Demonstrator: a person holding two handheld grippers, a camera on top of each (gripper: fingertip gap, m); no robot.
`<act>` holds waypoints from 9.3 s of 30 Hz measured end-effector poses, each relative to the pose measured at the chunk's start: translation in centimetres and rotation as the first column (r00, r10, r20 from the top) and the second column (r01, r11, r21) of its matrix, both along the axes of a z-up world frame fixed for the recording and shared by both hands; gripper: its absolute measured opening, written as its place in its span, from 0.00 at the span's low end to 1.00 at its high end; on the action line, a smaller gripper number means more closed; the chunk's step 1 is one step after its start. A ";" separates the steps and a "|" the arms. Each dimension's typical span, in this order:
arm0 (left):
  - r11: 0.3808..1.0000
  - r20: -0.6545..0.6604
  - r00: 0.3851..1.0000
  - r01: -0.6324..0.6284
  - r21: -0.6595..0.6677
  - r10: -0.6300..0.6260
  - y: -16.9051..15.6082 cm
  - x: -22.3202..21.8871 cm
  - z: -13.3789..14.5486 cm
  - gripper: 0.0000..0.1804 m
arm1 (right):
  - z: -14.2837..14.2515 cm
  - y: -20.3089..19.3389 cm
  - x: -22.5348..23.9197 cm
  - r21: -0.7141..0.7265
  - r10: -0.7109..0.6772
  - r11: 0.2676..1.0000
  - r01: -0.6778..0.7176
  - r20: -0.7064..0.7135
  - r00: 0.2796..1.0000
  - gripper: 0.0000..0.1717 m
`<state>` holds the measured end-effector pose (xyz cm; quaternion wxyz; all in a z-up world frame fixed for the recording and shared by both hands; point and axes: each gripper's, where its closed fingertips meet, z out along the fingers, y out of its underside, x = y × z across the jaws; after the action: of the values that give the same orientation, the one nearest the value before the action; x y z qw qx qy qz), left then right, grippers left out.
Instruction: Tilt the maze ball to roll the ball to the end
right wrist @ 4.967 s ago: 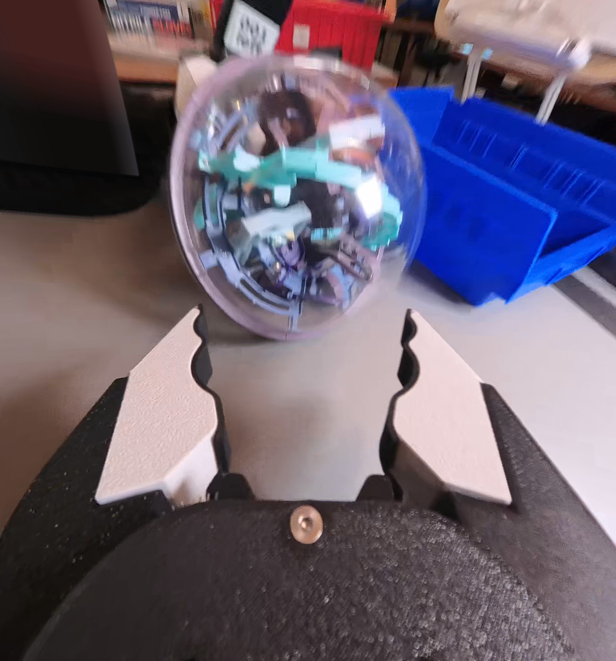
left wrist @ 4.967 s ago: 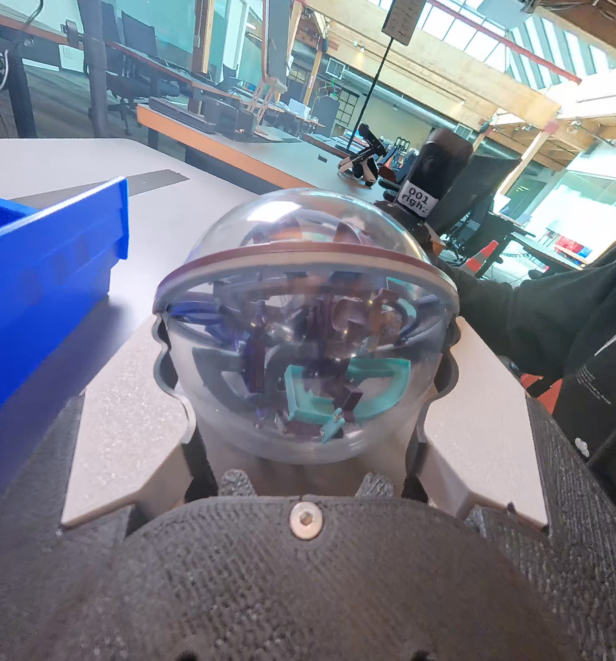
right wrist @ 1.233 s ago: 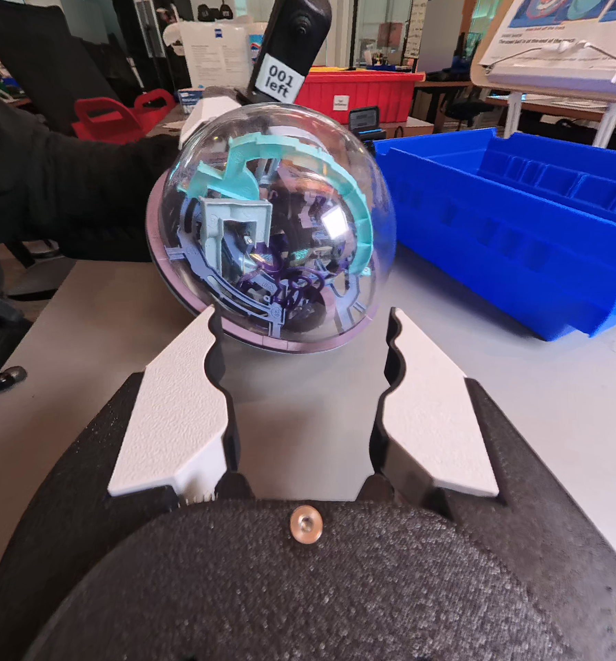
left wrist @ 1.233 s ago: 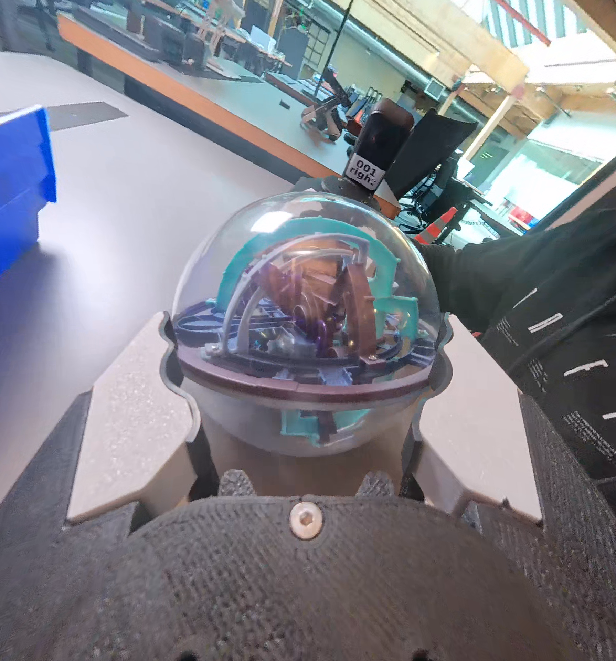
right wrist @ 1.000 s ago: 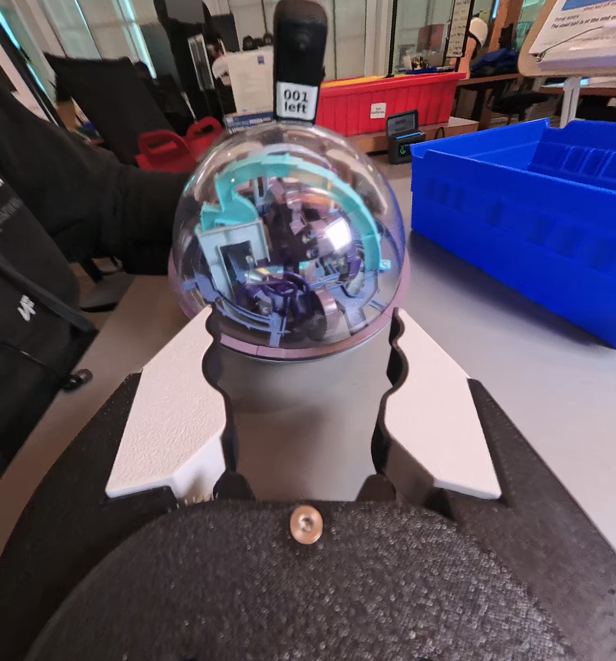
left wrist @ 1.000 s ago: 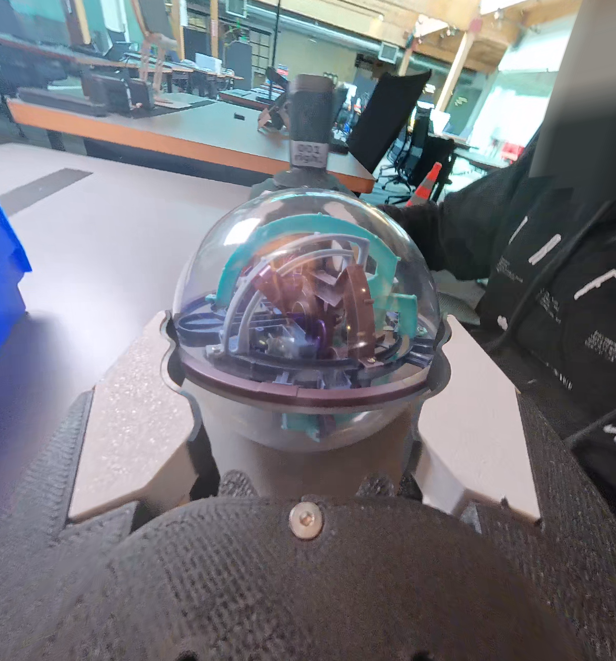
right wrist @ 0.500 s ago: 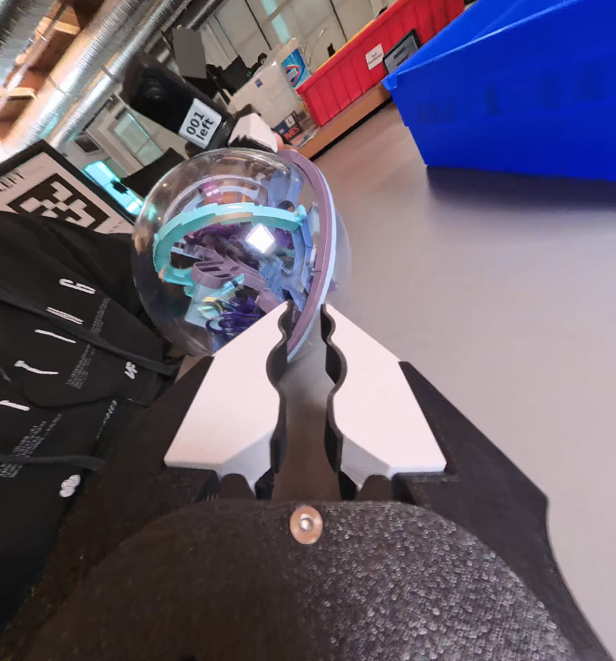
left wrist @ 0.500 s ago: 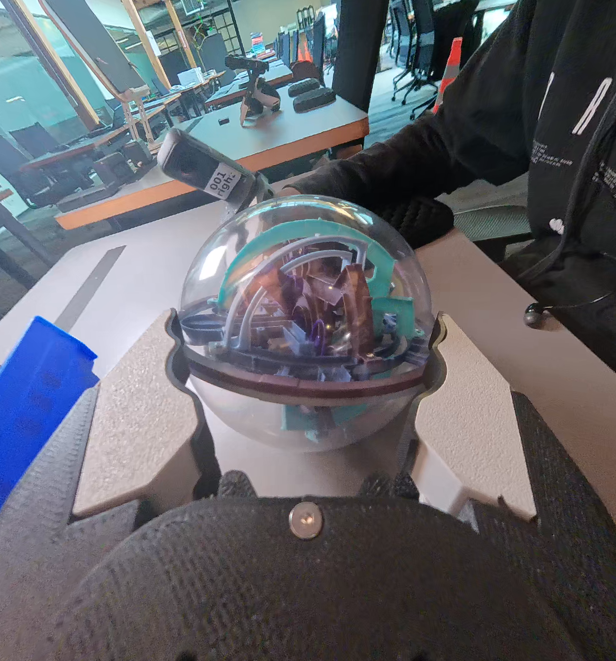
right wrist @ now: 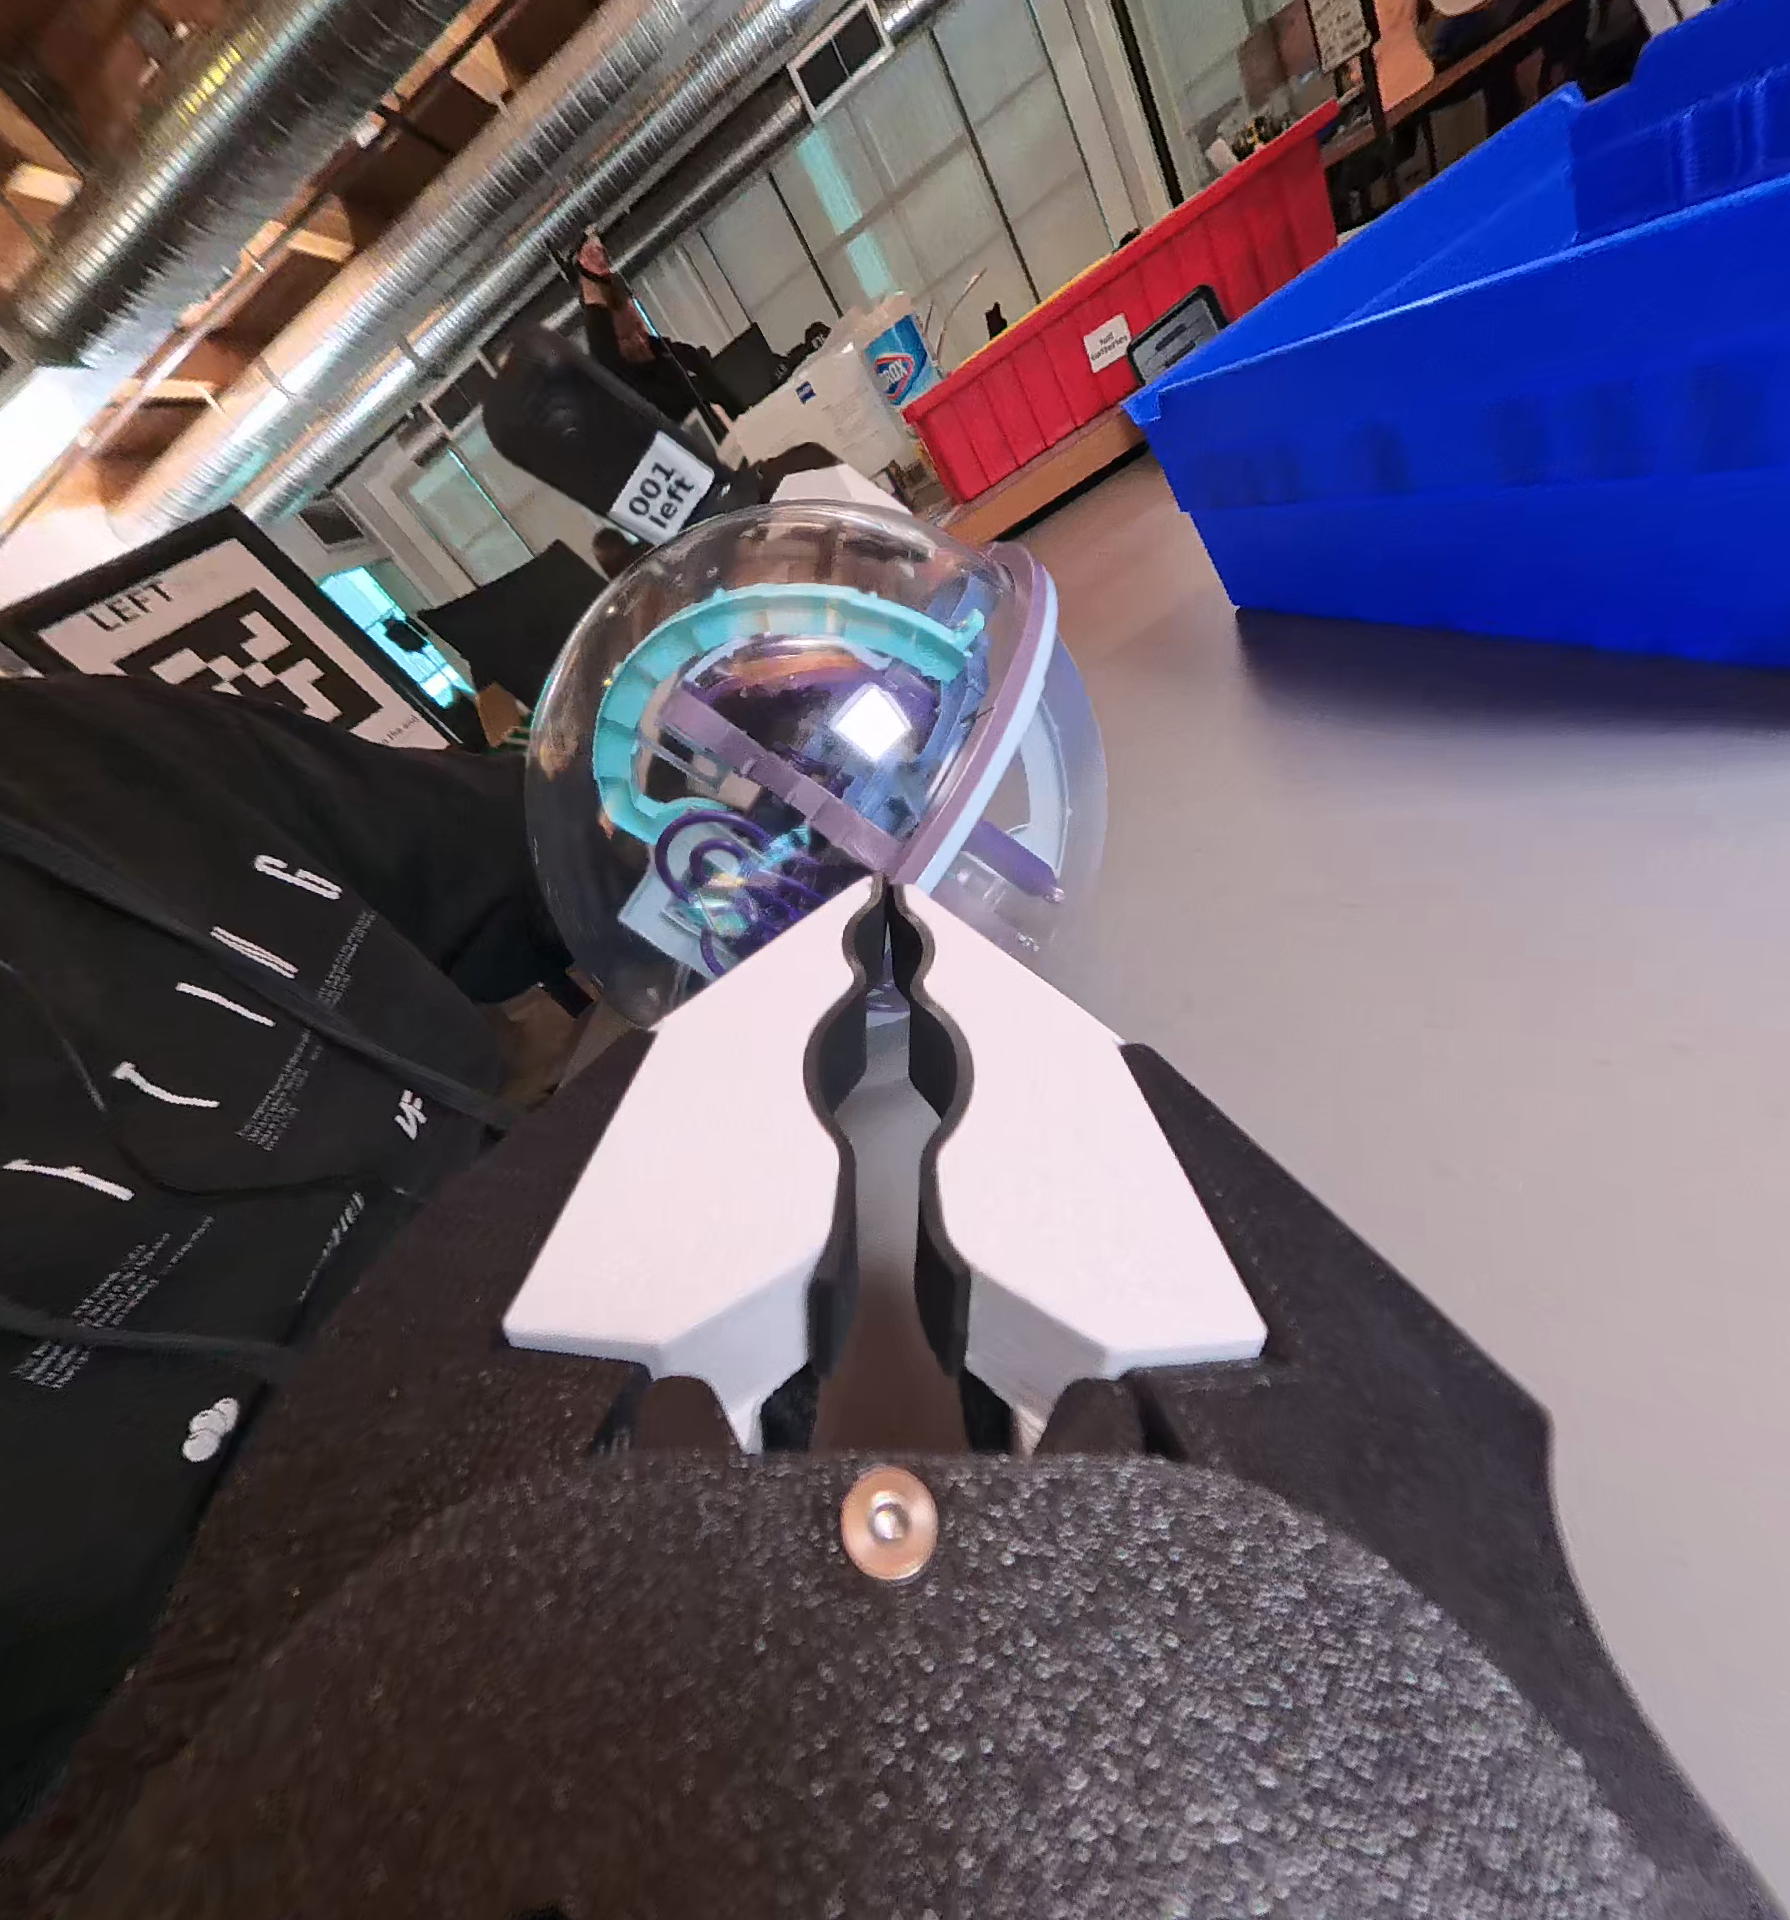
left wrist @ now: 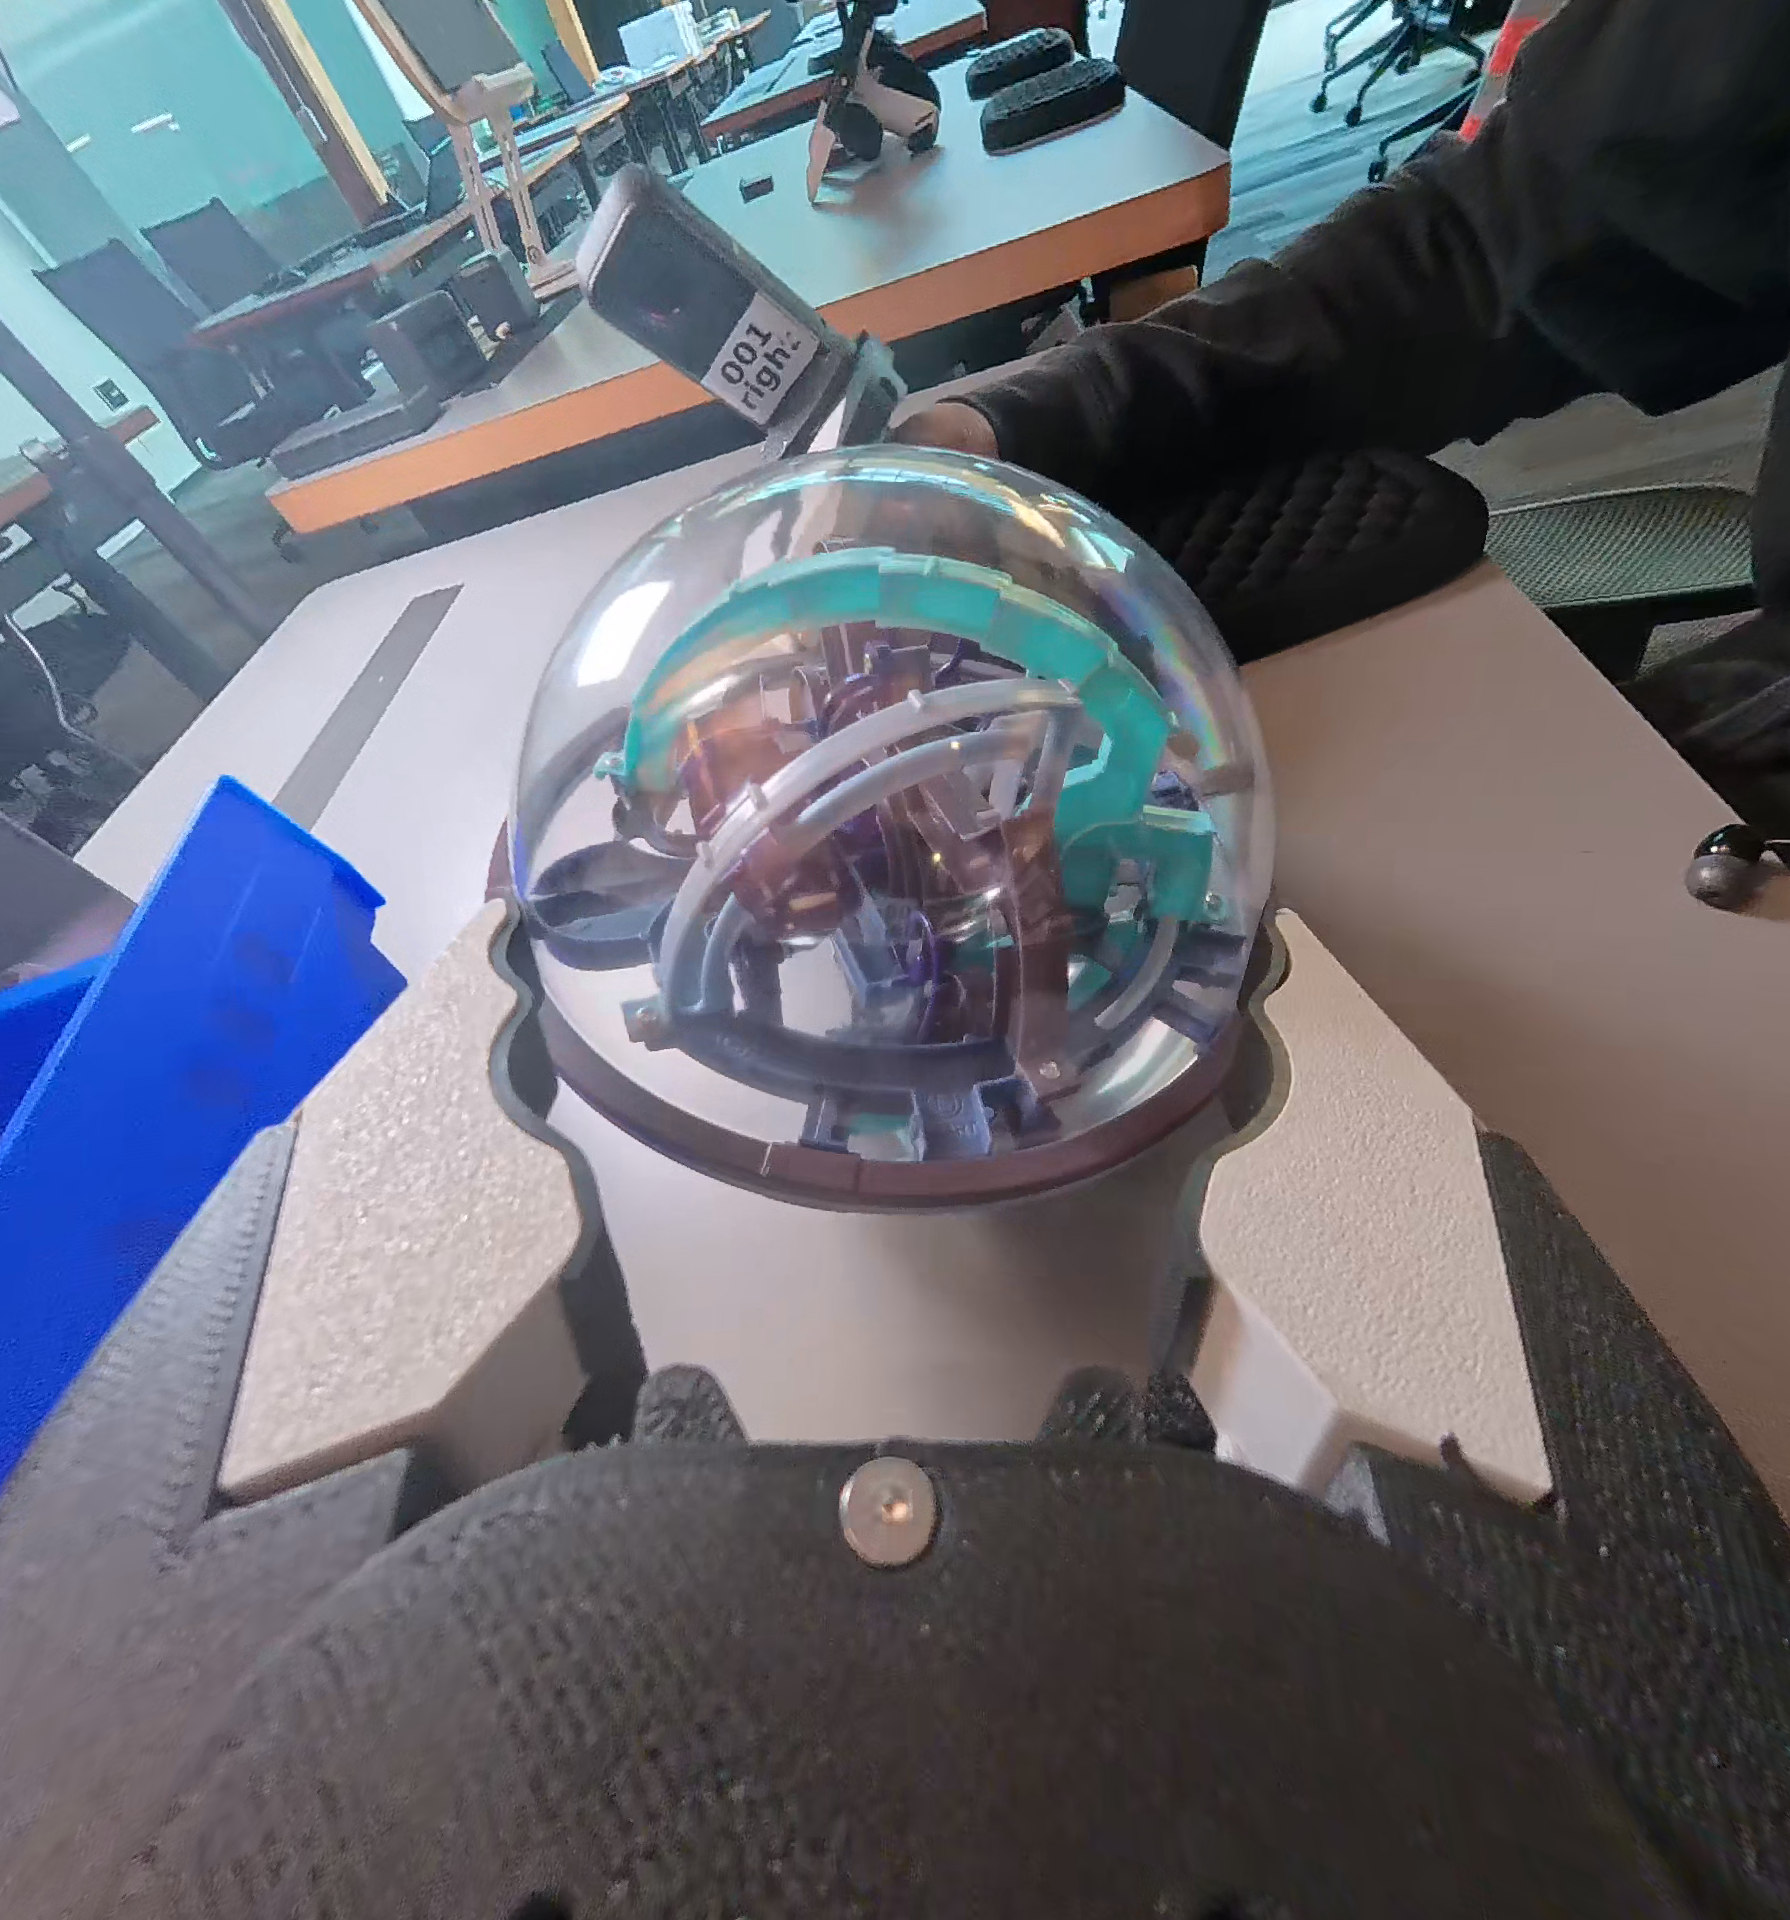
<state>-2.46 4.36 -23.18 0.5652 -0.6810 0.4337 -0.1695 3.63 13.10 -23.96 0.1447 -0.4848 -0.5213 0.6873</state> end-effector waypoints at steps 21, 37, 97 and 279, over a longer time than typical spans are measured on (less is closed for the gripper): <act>0.991 0.317 0.948 0.040 -0.127 0.002 -4.3 -3.9 3.0 0.45 | 0.3 1.4 -1.2 0.473 -0.266 0.830 0.296 -0.132 0.955 0.45; 0.974 0.271 0.936 -0.217 -0.058 0.225 0.3 -5.3 2.2 0.55 | -0.8 -2.8 -2.5 0.540 -0.137 0.822 0.181 -0.121 0.983 0.52; 0.976 0.629 0.748 -0.137 -0.169 0.214 0.9 -7.9 6.0 0.04 | 2.8 0.7 -1.9 0.351 -0.200 0.896 0.273 -0.231 0.952 0.03; 0.789 0.348 0.910 -0.040 0.614 -0.224 -3.5 -0.3 23.9 0.61 | 19.9 -3.9 -0.6 0.736 -0.047 0.381 0.559 -0.588 0.807 0.48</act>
<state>-2.72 0.91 0.73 0.8212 -0.3905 0.3725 -0.1853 3.04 9.17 -4.07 0.6270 -0.2406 -0.6451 0.3645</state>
